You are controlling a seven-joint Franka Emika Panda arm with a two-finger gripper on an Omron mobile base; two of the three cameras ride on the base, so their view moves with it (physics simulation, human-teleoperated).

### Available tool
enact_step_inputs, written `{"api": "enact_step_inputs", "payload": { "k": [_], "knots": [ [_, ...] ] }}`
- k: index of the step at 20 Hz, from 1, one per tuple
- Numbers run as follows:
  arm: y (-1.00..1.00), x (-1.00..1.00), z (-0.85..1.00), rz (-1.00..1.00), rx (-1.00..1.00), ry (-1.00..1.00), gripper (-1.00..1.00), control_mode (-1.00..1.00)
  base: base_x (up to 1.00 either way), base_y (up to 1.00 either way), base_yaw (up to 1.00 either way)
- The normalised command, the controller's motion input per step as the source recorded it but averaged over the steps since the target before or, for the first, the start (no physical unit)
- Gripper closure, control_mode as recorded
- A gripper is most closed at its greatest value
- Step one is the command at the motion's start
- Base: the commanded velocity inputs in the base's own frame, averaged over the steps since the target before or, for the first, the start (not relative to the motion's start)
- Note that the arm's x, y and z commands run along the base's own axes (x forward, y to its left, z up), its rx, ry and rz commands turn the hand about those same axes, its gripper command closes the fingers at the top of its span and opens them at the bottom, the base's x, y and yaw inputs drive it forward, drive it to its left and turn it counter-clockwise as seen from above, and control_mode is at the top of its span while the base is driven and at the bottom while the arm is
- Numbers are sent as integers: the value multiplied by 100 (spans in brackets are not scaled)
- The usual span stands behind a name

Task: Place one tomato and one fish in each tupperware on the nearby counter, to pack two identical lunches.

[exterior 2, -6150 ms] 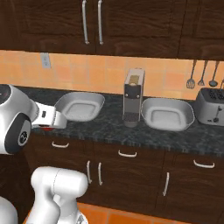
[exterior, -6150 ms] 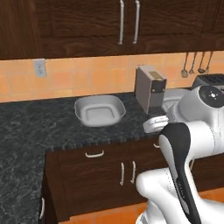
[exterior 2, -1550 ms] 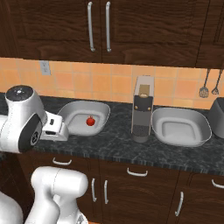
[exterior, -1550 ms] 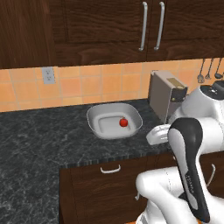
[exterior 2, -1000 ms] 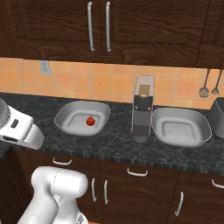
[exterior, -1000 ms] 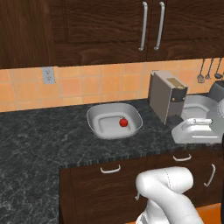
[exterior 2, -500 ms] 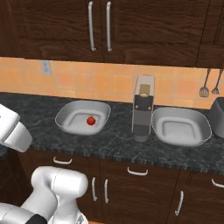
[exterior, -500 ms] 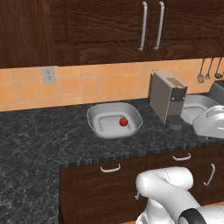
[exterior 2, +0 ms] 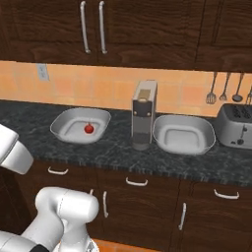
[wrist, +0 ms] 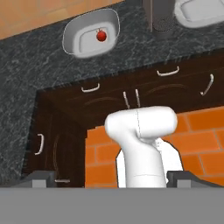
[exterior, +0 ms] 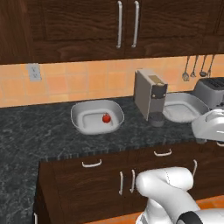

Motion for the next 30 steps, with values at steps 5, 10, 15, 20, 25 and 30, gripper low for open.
{"api": "enact_step_inputs", "payload": {
  "k": [5,10,15,20,25,30],
  "knots": [
    [0,0,0,0,0,0,-100,100,-19,-100,0],
    [0,0,0,0,0,0,-100,100,-31,-100,0],
    [0,0,0,0,0,0,-100,100,-10,-100,0],
    [0,0,0,0,0,0,-100,100,-39,-100,0],
    [0,0,0,0,0,0,-100,100,-73,-100,0],
    [0,0,0,0,0,0,-100,100,-10,-100,1]
  ]
}}
